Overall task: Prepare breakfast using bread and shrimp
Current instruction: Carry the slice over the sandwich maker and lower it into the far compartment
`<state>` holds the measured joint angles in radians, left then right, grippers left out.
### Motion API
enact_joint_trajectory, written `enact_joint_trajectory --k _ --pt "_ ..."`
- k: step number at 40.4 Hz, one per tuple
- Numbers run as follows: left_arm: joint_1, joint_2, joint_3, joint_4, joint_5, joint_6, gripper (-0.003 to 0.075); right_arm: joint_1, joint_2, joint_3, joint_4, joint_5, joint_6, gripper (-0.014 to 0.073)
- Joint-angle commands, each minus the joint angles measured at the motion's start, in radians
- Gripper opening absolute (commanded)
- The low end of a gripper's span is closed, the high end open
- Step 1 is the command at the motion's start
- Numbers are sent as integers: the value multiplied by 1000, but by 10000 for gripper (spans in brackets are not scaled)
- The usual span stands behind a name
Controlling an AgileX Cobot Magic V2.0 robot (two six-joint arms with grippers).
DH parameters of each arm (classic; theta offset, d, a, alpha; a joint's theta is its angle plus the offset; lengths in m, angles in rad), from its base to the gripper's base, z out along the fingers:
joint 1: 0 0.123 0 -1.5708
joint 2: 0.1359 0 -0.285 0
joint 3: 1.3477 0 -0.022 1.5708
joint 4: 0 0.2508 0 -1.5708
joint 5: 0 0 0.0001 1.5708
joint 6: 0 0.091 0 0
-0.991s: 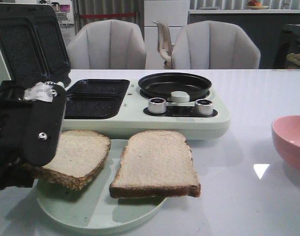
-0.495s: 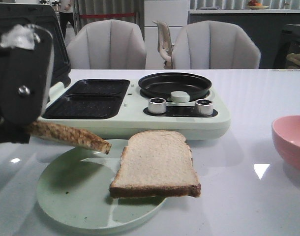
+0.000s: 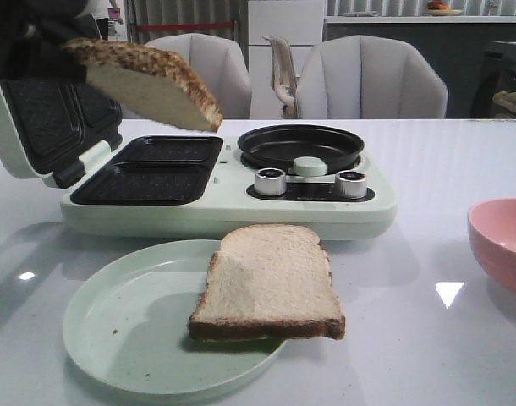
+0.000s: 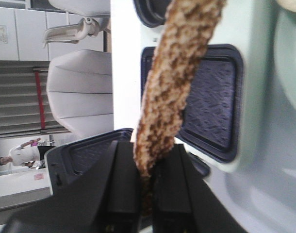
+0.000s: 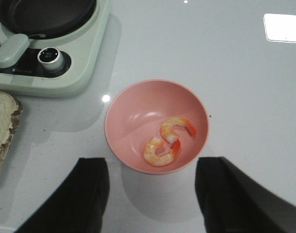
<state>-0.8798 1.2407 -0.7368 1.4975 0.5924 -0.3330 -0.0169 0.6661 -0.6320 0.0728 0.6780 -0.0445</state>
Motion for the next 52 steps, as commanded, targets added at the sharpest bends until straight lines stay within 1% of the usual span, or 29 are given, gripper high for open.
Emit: enact_joint_trajectory --k 1,10,16,29,37,47,49,52 --pt "59 42 -105 65 -27 -15 100 -3 6 -27 5 -64 -6 506" --pt "212 241 -306 82 -137 -15 100 -3 6 -27 5 -64 -6 506" --pt "289 386 -446 82 -155 -15 100 -3 6 -27 5 -64 -6 506" --pt "382 628 -674 82 -182 -15 100 -3 6 -27 5 -64 -6 506" --pt "413 707 -746 82 -191 -15 100 -3 6 -27 5 -64 -6 506" --pt "449 733 -746 66 -225 -15 106 -3 6 -27 5 -64 -6 506" --pt "450 733 -746 63 -232 -15 120 -3 6 -27 5 -64 -6 506" --pt "454 733 -746 61 -241 -15 169 -3 6 -27 5 -64 -6 506"
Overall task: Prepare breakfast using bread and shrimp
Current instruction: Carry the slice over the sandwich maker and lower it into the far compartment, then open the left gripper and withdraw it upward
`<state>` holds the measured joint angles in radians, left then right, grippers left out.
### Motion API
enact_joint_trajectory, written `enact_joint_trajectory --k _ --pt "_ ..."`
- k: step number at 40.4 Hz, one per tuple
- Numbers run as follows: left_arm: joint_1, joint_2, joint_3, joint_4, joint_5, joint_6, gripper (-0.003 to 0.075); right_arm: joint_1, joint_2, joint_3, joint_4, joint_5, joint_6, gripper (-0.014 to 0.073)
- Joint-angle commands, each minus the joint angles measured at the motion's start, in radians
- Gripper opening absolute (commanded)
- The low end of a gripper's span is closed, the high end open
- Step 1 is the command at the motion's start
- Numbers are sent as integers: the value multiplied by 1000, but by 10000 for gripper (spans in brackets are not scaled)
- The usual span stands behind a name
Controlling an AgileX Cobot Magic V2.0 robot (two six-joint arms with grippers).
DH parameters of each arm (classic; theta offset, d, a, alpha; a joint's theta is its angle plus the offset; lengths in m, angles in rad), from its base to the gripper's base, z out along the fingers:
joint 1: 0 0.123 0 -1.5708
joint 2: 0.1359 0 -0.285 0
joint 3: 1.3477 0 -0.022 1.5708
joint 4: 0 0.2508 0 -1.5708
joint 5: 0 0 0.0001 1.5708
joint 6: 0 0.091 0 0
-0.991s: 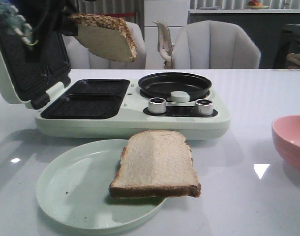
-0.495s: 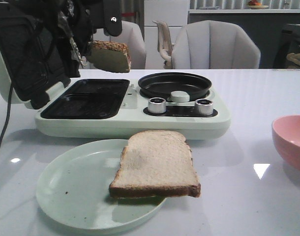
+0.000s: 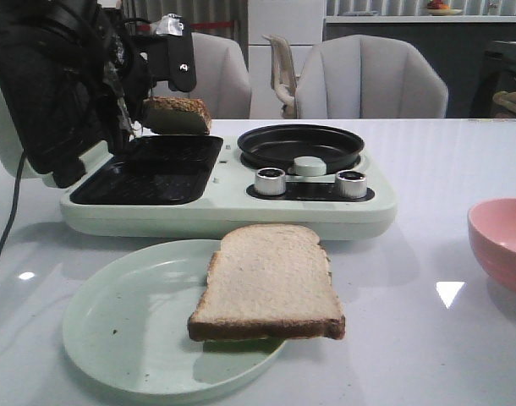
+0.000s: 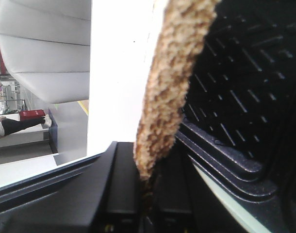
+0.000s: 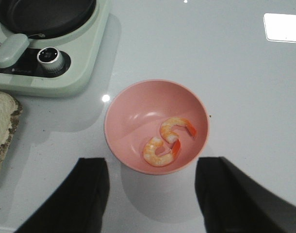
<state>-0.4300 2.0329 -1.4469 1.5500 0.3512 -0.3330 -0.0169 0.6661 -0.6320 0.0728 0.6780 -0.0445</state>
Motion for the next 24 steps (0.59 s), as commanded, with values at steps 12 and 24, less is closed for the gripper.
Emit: enact_joint_trajectory --k 12,24 --pt "6 -59 -36 -74 -28 -15 411 -3 6 -27 5 -64 -6 506" --pt "6 -89 -23 -209 -28 -15 427 -3 6 -27 5 -64 -6 506"
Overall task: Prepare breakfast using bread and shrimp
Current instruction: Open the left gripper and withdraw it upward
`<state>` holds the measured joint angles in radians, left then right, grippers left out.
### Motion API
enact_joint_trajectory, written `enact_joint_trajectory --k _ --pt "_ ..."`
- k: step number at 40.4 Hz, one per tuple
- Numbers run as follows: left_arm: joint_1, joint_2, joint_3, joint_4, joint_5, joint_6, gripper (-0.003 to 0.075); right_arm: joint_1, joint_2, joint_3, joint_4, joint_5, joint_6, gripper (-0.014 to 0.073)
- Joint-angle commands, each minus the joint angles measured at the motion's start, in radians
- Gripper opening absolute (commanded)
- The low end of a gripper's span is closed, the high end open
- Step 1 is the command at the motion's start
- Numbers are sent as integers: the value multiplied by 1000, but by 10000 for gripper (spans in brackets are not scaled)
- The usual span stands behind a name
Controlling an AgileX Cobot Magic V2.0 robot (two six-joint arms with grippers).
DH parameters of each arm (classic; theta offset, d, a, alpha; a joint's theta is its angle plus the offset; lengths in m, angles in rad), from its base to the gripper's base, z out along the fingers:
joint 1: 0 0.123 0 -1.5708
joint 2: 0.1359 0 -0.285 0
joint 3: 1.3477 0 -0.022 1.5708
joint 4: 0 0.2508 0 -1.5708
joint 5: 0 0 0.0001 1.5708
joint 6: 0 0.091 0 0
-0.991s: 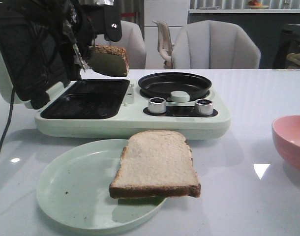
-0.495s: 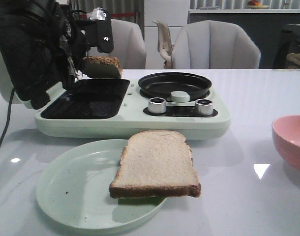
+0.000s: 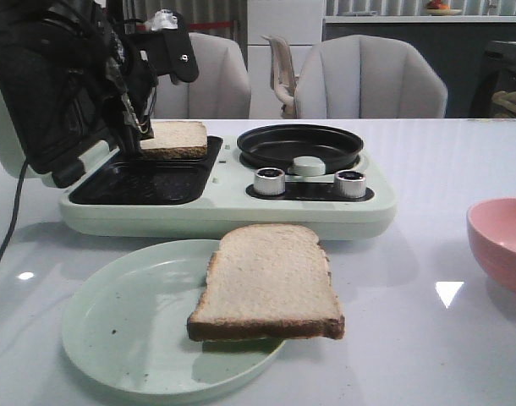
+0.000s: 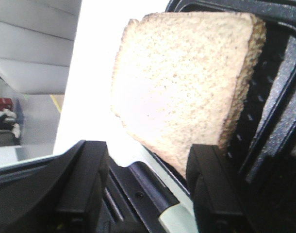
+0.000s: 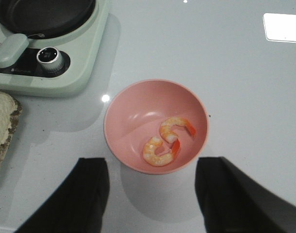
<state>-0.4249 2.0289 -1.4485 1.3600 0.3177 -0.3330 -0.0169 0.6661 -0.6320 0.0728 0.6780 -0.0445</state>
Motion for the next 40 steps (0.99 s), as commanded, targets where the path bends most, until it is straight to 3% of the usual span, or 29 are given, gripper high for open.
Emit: enact_joint_trajectory --k 1,10,19,28,32,40 --pt "1 -94 -13 -21 5 -15 427 -3 6 -27 5 -64 -6 506" --pt "-8 -218 72 -223 8 -9 427 -3 6 -27 5 -64 -6 506" --pt "-117 -381 85 -448 312 19 427 -3 6 -27 5 -64 -6 506" --pt "-245 -583 88 -709 560 149 427 -3 6 -27 5 -64 -6 506" --pt "-285 -690 116 -803 626 149 427 -3 6 -27 5 -64 -6 506" --pt "-325 -942 257 -1020 637 181 427 -3 6 -27 5 -64 -6 506"
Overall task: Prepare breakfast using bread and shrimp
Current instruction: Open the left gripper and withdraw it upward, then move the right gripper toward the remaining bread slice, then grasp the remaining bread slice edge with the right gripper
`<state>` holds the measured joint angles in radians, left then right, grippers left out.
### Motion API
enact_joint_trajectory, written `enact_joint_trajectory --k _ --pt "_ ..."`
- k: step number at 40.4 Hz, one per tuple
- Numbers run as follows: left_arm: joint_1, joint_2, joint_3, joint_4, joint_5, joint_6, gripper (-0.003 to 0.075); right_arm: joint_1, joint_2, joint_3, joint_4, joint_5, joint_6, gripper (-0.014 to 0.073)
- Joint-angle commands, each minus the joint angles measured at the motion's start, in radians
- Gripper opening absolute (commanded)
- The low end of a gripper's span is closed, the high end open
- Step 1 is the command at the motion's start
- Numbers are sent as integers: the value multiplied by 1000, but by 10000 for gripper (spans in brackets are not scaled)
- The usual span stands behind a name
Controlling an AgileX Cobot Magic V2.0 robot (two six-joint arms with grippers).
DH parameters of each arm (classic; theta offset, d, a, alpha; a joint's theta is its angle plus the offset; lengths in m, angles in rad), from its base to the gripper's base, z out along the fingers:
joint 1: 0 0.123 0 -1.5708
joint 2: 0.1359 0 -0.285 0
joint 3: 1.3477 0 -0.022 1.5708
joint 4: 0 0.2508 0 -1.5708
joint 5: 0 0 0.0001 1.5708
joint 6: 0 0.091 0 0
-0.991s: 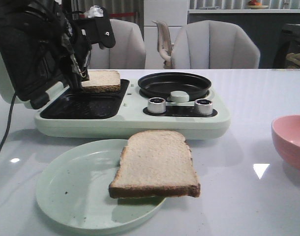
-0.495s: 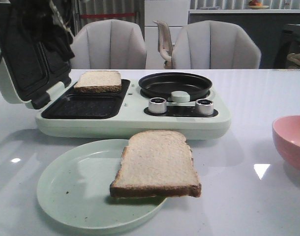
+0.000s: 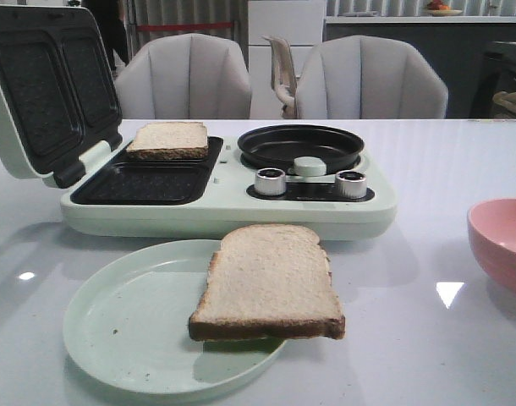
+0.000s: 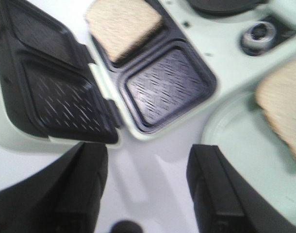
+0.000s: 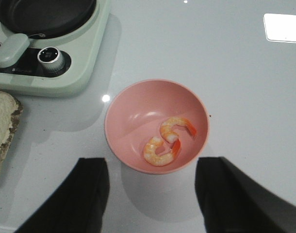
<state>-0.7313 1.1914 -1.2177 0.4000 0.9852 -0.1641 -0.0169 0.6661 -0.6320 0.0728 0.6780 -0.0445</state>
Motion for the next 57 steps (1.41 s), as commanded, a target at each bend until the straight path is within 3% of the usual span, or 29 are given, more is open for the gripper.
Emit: enact_joint_trajectory --k 1,15,29,41,51,57 --pt "-23 -130 45 -84 -32 12 427 -3 6 -27 5 -64 -6 506" --pt "-71 -503 361 -284 -74 13 426 -3 6 -27 7 -64 -6 506" --pt "-71 -660 514 -290 -86 13 426 -3 8 -27 36 -64 -6 506" --pt "-71 -660 514 -290 -87 13 426 -1 130 -27 301 7 -80 505" --pt "-71 -660 514 -290 -87 13 426 10 335 -27 694 89 -355 505" --pt "-71 -660 514 -290 -87 13 426 86 470 -27 890 80 -507 505"
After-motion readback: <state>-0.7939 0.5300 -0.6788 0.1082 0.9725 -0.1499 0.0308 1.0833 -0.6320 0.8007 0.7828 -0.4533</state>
